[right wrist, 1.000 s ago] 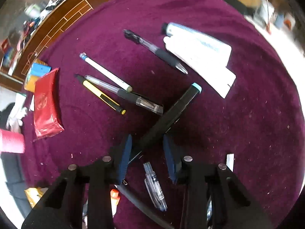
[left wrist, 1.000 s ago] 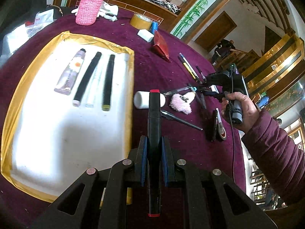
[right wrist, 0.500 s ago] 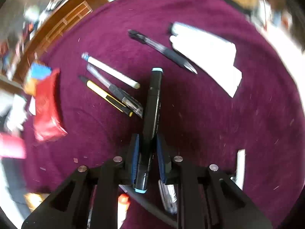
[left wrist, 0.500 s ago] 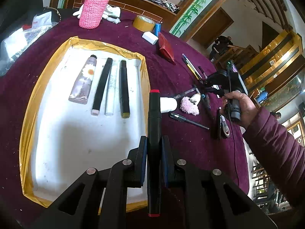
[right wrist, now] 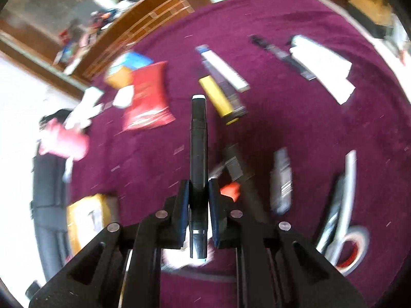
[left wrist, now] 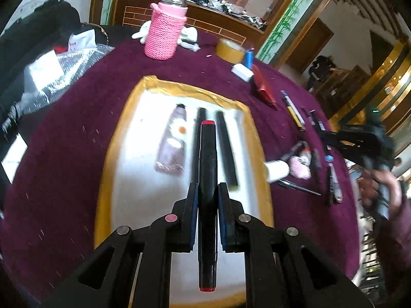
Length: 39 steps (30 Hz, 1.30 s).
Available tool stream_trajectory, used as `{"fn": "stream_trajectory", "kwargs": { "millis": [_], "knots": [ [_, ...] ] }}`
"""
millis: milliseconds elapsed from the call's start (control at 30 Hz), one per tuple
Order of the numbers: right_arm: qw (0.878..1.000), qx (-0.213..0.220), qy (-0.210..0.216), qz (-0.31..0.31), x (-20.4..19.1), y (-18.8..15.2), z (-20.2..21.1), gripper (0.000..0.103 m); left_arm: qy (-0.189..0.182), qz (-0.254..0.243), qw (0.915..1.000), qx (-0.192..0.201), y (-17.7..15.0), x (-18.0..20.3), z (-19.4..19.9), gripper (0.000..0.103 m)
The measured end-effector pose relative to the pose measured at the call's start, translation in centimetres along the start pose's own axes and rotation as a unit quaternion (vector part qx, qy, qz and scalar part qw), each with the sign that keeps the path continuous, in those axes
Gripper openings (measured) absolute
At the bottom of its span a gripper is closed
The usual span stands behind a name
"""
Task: Organize objects
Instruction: 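Grasp a black marker with the right tool while the left tool carries its marker to the tray, then lower both markers into the tray and open both tools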
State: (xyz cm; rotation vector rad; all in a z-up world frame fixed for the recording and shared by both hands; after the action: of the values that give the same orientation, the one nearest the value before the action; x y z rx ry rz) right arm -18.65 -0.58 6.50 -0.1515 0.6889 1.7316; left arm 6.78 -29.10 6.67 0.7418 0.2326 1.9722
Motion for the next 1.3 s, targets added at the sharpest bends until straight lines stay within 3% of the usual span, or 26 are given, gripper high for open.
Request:
{"fn": "stream_trajectory", "kwargs": {
  "millis": [233, 400, 700, 800, 933, 1000, 1133, 1300],
  "knots": [
    [0.992, -0.061, 0.076, 0.076, -9.9, -4.4, -2.3, 0.013, 0.048, -0.018, 0.9986, -0.013, 3.5, -1.4, -4.0, 0.011],
    [0.987, -0.087, 0.08, 0.112, -14.7, -6.5, -5.4, 0.013, 0.08, -0.021, 0.9958, -0.038, 4.9, -2.7, -7.4, 0.011],
    [0.982, -0.088, -0.013, 0.169, -18.0, -8.2, -8.6, 0.013, 0.116, -0.054, 0.9913, -0.029, 6.2, -2.6, -8.9, 0.011],
    [0.976, -0.075, -0.063, 0.194, -18.8, -8.4, -9.0, 0.013, 0.102, -0.052, 0.9929, -0.032, 6.3, -2.6, -8.7, 0.019],
    [0.969, -0.065, -0.105, 0.216, -19.5, -8.5, -9.1, 0.013, 0.09, -0.04, 0.9948, -0.026, 6.7, -2.6, -7.6, 0.037],
    [0.963, -0.06, -0.135, 0.225, -19.7, -8.5, -9.2, 0.013, 0.084, -0.036, 0.9956, -0.02, 7.0, -2.6, -6.8, 0.039],
    [0.966, -0.067, -0.134, 0.212, -19.4, -8.2, -9.2, 0.013, 0.072, -0.028, 0.997, -0.003, 7.3, -2.7, -5.0, 0.049],
    [0.965, -0.071, -0.139, 0.21, -19.7, -8.2, -8.6, 0.014, 0.056, -0.008, 0.9983, 0.013, 7.1, -3.1, -2.6, 0.051]
  ]
}}
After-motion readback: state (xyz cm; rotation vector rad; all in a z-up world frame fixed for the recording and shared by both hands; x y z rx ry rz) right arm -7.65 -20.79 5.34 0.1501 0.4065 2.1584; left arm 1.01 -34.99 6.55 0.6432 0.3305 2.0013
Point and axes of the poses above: each gripper's, at about its wrist camera, not at the fingertips, and z roughly against the way its jaws point, x to its right, y to its top, the point moved 1 cm from there along -z, roughly the way its jaws point, and after that the axes turned 8 degrees about z, right-handed, at the moved point
